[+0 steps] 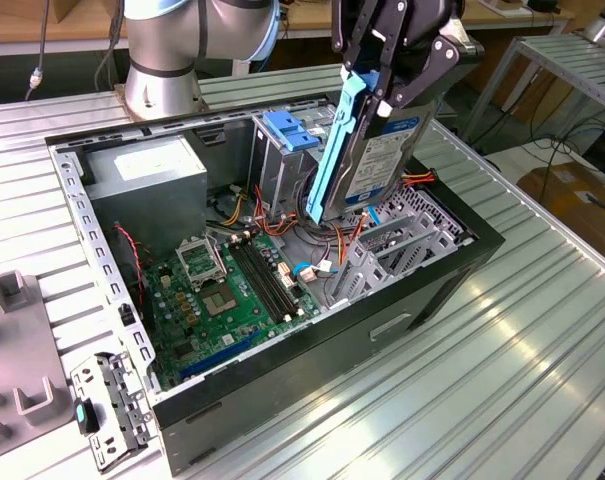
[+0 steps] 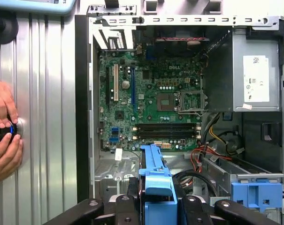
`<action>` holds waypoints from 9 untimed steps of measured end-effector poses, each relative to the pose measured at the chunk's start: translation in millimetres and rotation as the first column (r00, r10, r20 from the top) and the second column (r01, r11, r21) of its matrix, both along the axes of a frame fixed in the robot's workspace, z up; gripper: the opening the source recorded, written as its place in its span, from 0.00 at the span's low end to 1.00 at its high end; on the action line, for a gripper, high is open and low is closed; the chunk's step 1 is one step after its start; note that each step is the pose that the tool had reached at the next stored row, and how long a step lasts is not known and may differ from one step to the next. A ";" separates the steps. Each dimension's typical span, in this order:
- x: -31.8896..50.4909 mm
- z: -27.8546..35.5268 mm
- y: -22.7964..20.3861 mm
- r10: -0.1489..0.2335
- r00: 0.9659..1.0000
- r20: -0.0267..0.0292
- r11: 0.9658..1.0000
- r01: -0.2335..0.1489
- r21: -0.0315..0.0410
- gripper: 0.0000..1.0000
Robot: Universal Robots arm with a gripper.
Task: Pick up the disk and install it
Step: 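Insert the disk into the insertion slot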
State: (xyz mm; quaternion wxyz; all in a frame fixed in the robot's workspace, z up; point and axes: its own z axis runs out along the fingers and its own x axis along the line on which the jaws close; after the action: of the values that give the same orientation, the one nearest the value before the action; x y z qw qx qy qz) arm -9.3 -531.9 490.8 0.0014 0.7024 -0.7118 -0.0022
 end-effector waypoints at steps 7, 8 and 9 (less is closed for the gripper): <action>18.5 0.0 -0.5 0.000 1.000 0.000 1.000 0.000 0.000 0.37; 21.8 0.0 -0.5 0.000 1.000 0.000 1.000 0.000 0.000 0.37; 23.7 0.0 -0.5 0.000 1.000 0.000 1.000 0.000 0.000 0.37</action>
State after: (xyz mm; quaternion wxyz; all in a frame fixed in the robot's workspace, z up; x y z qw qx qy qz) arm 14.4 -532.4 490.8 0.0014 0.7023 -0.7118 -0.0022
